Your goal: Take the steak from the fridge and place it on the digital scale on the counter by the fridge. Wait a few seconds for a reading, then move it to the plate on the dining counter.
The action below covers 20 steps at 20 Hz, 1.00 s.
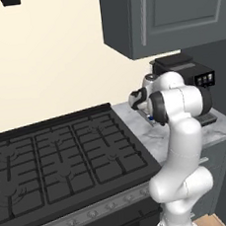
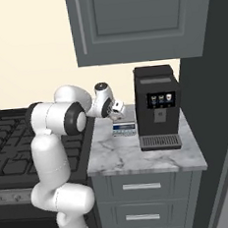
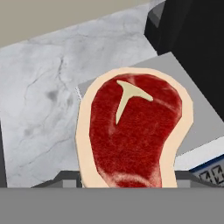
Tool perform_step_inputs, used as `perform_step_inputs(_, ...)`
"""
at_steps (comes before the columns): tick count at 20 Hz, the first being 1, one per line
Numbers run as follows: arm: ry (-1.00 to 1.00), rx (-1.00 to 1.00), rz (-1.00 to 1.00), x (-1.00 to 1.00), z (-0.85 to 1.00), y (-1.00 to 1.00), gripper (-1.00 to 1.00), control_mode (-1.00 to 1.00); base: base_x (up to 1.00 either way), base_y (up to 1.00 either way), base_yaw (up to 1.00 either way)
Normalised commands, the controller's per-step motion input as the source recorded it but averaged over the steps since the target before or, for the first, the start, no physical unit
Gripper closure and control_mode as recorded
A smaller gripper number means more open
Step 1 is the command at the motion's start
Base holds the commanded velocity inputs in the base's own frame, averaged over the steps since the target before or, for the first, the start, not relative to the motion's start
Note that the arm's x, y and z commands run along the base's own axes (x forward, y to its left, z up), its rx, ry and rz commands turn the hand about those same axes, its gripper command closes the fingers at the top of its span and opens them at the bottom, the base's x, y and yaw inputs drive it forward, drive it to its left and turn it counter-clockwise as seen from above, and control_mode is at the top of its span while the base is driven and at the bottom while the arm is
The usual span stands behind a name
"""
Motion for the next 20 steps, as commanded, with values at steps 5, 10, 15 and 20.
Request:
perform_step_inputs(5, 0.00, 0.00, 0.00, 0.24, -0.02, -0.09, 1.00, -1.00, 0.00, 0.00, 0.00)
perform_step_inputs(10, 0.00, 0.00, 0.00, 0.00, 0.00, -0.25, 1.00, -1.00, 0.00, 0.00, 0.00)
perform_step_inputs(15, 0.00, 0.00, 0.00, 0.00, 0.00, -0.07, 1.00, -1.00, 0.00, 0.00, 0.00)
perform_step_inputs(20, 0.00, 0.00, 0.00, 0.00, 0.00, 0.00, 1.00, -1.00, 0.00, 0.00, 0.00)
